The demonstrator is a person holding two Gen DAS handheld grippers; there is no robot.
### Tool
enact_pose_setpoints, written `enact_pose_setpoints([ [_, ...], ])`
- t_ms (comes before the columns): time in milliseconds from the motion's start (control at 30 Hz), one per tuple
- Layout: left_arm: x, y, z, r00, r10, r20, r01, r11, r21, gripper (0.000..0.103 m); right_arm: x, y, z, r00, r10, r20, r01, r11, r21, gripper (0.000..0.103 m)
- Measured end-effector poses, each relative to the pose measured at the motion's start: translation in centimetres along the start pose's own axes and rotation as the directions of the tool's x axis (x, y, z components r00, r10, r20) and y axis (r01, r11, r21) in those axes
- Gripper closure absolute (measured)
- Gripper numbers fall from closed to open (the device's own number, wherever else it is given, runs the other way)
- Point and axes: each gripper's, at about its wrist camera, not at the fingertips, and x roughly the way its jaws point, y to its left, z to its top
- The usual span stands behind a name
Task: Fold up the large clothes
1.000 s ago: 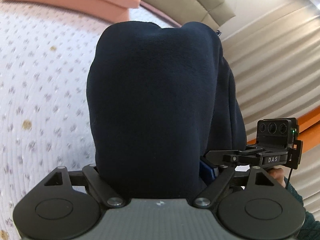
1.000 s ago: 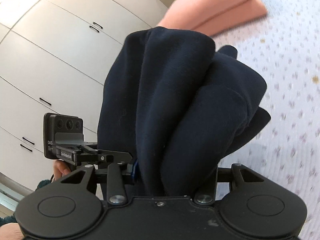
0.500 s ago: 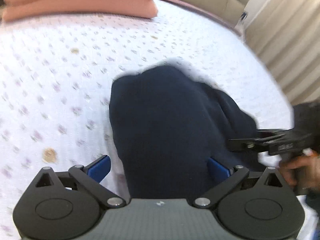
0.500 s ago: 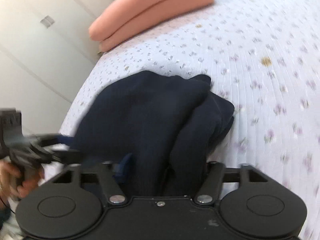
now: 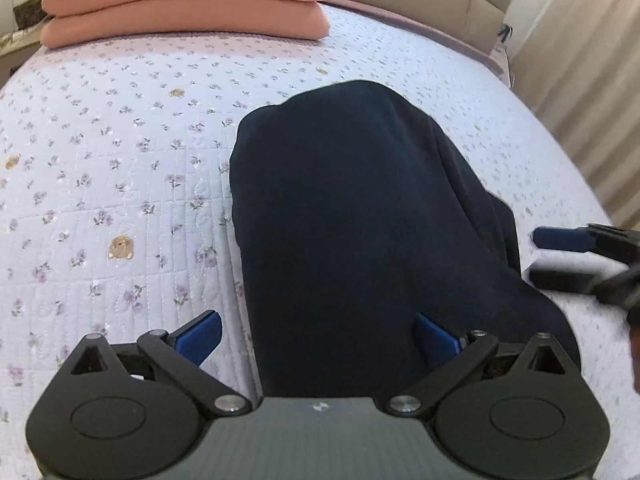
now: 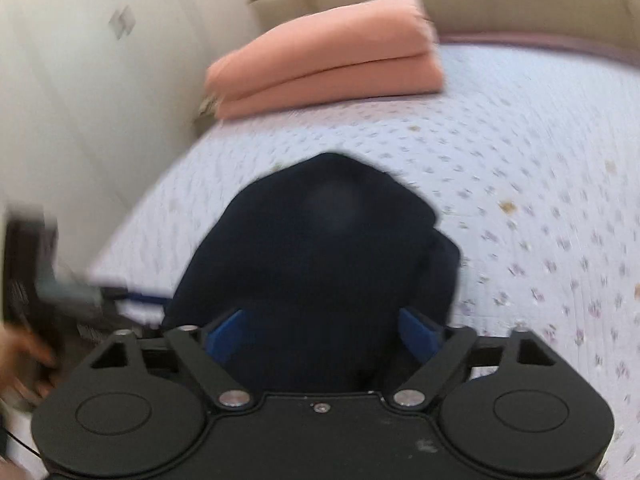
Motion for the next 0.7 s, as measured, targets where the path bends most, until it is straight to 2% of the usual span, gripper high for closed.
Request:
enact_pose_setpoints([
  [67, -0.7, -0.1, -0.8, 0.999, 0.035, -0.014, -0.035, 0.999, 0.020, 0.000, 3.0, 0.5, -1.2, 0.992, -0.080, -0.094, 0.074, 0.995, -0.067, 0.000],
  [133, -0.9, -0.2, -1.5, 0.998, 0.060, -0.025, -0.059, 0.998, 0.030, 0.000, 3.3, -2.2, -2.5, 0.995, -0.032, -0.094, 0.036, 0.998, 0.049, 0.000],
  [200, -1.5, -0.5, -2.2, 0.995, 0.095, -0.014, -0.094, 0.995, 0.020, 0.000, 3.3, -4.4, -3.3, 0.993, -0.020, -0.114, 0.037, 0.988, 0.150, 0.000],
  [267, -2.1, -1.4, -2.7, 0.992, 0.129, -0.004, -0.129, 0.991, 0.019, 0.000, 2.8, -5.8, -4.2, 0.993, 0.013, -0.120, 0.012, 0.980, 0.200, 0.000],
  [333, -2.2, -2.4, -2.9, 0.985, 0.171, -0.006, -0.171, 0.983, 0.062, 0.000, 2.4, -5.9, -4.1, 0.992, -0.016, -0.124, 0.040, 0.981, 0.189, 0.000],
  [433, -2.9, -3.3, -2.8, 0.972, 0.228, -0.052, -0.223, 0.970, 0.096, 0.000, 0.9, -4.8, -3.8, 0.985, -0.101, -0.141, 0.122, 0.981, 0.149, 0.000],
  [500, -3.7, -3.6, -3.2, 0.962, 0.255, -0.097, -0.243, 0.963, 0.113, 0.000, -0.6, -5.0, -3.9, 0.976, -0.134, -0.172, 0.168, 0.964, 0.208, 0.000],
  [600, -5.6, -4.2, -4.4, 0.945, 0.312, -0.094, -0.296, 0.942, 0.156, 0.000, -3.4, -4.6, -4.0, 0.946, -0.227, -0.233, 0.280, 0.933, 0.227, 0.001],
  [633, -6.2, -4.3, -4.7, 0.942, 0.323, -0.090, -0.306, 0.938, 0.164, 0.000, -4.6, -4.2, -3.9, 0.943, -0.239, -0.232, 0.293, 0.928, 0.232, 0.001],
  [700, -7.4, -4.4, -5.2, 0.937, 0.341, -0.077, -0.325, 0.931, 0.166, 0.000, -6.8, -3.3, -4.0, 0.954, -0.228, -0.194, 0.272, 0.931, 0.244, 0.001],
])
